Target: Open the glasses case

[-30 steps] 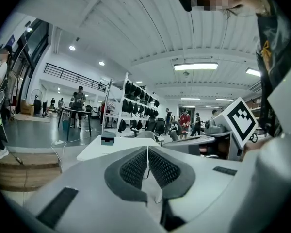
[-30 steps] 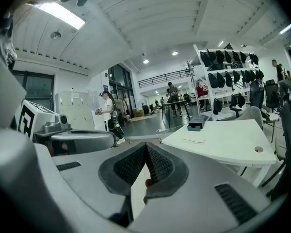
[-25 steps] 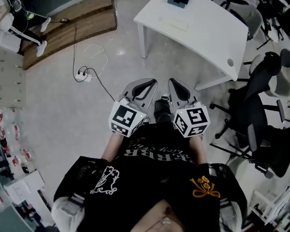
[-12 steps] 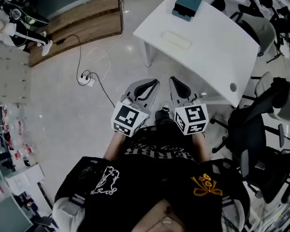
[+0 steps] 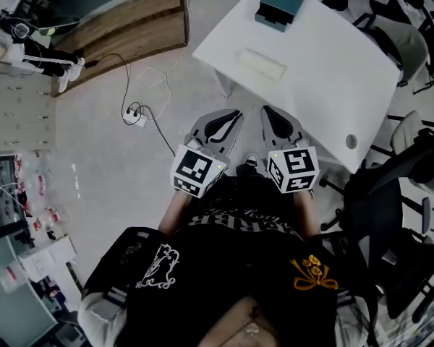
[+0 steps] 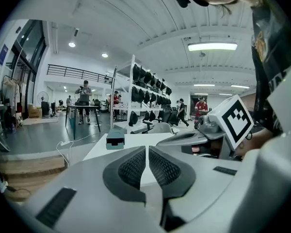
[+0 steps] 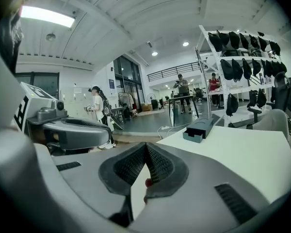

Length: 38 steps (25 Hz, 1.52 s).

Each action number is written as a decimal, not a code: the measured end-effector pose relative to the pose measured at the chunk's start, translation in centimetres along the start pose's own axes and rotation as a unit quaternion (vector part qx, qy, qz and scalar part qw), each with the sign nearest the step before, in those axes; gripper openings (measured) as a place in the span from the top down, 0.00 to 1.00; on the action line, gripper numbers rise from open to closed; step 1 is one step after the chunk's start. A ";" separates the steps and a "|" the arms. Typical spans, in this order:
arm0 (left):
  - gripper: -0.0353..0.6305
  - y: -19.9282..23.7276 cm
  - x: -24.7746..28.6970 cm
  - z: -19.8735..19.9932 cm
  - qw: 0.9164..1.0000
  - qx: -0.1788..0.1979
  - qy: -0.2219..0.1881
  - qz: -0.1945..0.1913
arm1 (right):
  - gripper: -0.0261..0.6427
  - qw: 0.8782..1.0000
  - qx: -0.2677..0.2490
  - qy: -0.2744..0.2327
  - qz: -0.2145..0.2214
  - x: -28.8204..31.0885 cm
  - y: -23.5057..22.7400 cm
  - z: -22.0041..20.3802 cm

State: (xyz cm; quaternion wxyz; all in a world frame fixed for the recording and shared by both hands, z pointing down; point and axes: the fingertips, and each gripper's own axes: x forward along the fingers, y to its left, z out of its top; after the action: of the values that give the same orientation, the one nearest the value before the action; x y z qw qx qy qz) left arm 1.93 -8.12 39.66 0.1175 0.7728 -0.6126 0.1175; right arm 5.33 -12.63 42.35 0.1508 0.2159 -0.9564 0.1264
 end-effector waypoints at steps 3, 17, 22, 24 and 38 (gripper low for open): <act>0.91 -0.2 1.2 0.1 1.000 0.007 0.006 0.001 | 0.94 1.000 0.011 -0.004 0.001 0.2 -1.4 0.1; 0.91 4.8 2.6 -0.9 0.999 0.000 0.031 0.024 | 0.94 0.999 0.036 -0.012 -0.006 2.9 -3.2 -0.4; 0.91 7.9 5.4 -0.7 0.999 0.010 0.037 -0.002 | 0.94 0.998 0.053 -0.004 -0.042 5.5 -5.5 -0.4; 0.91 9.1 6.7 -0.7 0.999 0.016 0.041 -0.018 | 0.94 0.997 0.056 0.002 -0.057 6.9 -6.4 -0.4; 0.90 17.7 14.8 -6.6 0.987 0.019 0.105 -0.118 | 0.69 0.988 0.022 0.087 -0.124 16.6 -11.3 -3.6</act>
State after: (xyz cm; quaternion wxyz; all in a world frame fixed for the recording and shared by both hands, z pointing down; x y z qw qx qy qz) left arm -12.26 -23.55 51.36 0.1792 0.8250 -0.4993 0.1948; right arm -3.05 -27.59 53.39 0.2435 0.3243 -0.9024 0.1459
